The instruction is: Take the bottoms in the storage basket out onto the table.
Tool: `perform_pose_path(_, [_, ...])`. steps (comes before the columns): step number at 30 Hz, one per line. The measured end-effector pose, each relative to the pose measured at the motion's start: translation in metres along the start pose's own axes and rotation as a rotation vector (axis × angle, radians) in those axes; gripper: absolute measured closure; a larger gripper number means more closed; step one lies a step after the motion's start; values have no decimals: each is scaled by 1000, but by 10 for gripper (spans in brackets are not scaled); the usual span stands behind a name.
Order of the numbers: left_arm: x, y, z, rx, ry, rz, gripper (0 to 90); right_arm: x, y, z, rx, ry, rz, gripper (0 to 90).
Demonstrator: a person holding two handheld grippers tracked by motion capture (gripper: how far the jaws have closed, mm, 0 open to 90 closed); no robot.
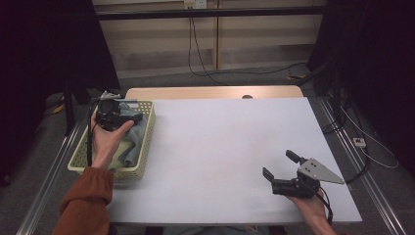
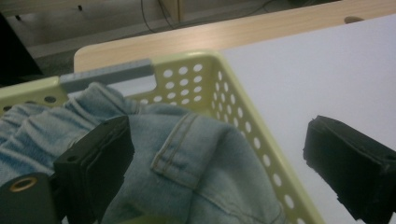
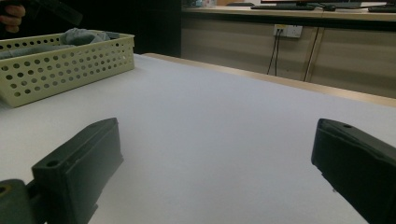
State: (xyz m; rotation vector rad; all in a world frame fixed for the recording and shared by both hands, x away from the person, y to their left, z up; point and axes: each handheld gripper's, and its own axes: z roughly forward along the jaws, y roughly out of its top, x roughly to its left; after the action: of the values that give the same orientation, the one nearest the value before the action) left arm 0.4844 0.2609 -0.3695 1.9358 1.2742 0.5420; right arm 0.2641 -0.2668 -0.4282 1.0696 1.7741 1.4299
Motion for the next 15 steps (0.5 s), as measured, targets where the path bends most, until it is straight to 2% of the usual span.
perform_pose_path(5, [6, -5, 8, 65, -9, -39, 88, 1, 0, 1, -1, 1, -3, 16])
perform_pose_path(10, [8, -9, 10, 67, -13, -50, 116, 0, 0, 1, 1, 1, 3, 16])
perform_pose_path(12, [9, -9, 14, 86, -11, -48, 125, 1, 0, 1, 2, 2, 2, 16])
perform_pose_path(15, [10, -9, 22, 79, -12, -72, 122, 1, 0, 1, 1, 4, -1, 16])
